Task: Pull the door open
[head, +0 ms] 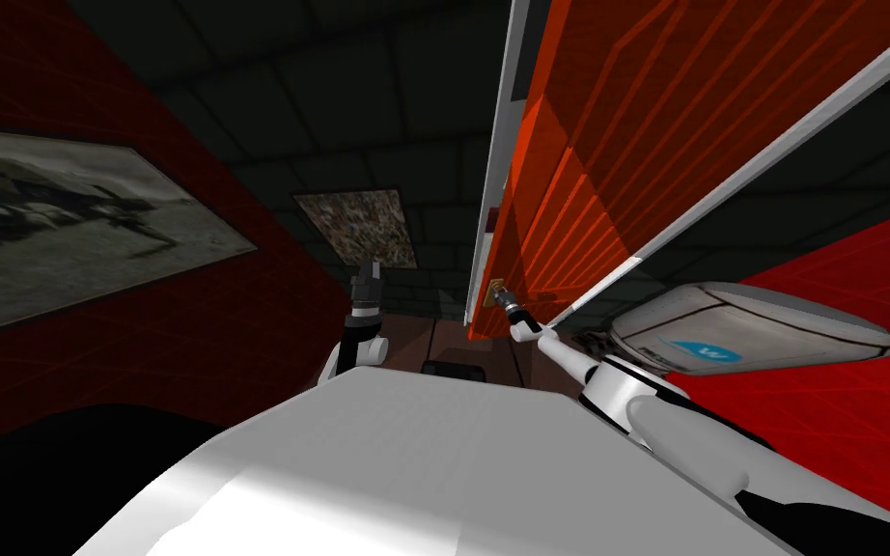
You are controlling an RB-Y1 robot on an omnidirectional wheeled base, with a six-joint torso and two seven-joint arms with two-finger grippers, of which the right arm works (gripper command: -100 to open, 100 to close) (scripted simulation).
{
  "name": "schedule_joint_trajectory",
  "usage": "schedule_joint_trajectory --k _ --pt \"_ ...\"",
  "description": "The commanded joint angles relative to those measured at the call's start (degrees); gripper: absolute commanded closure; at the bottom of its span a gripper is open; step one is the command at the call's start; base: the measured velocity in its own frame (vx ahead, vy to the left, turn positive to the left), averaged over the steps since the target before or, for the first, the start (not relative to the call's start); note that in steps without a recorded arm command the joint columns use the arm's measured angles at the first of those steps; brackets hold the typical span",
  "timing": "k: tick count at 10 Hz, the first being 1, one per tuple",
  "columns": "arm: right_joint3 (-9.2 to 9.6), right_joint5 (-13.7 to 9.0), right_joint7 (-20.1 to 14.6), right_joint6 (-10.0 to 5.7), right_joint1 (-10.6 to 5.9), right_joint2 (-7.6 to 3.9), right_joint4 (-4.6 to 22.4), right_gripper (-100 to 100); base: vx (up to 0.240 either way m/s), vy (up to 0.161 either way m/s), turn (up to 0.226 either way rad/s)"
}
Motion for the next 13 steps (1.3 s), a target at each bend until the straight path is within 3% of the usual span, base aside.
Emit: schedule_joint_trajectory --k 1,7,8,9,10,13 --pt "1.37 0.3 -1.1 -0.76 -0.12 -0.65 -0.6 100 -0.154 -0.133 0.074" --pt "8.46 1.6 -6.2 -3.99 -0.45 -4.75 -3.8 100 -0.202 -0.160 0.074" --pt "8.00 1.6 -5.8 -3.65 -0.48 -4.16 -2.9 100 -0.090 -0.073 0.026" --pt "10.35 2.2 -7.4 -5.08 -0.57 -5.38 -3.7 100 -0.139 -0.160 0.064" --pt "10.95 2.3 -7.8 -5.48 -0.64 -5.74 -4.0 100 -0.175 -0.187 0.096" --pt "15.05 3.3 -10.4 -8.20 -1.10 -8.23 -5.7 100 -0.172 -0.169 0.065"
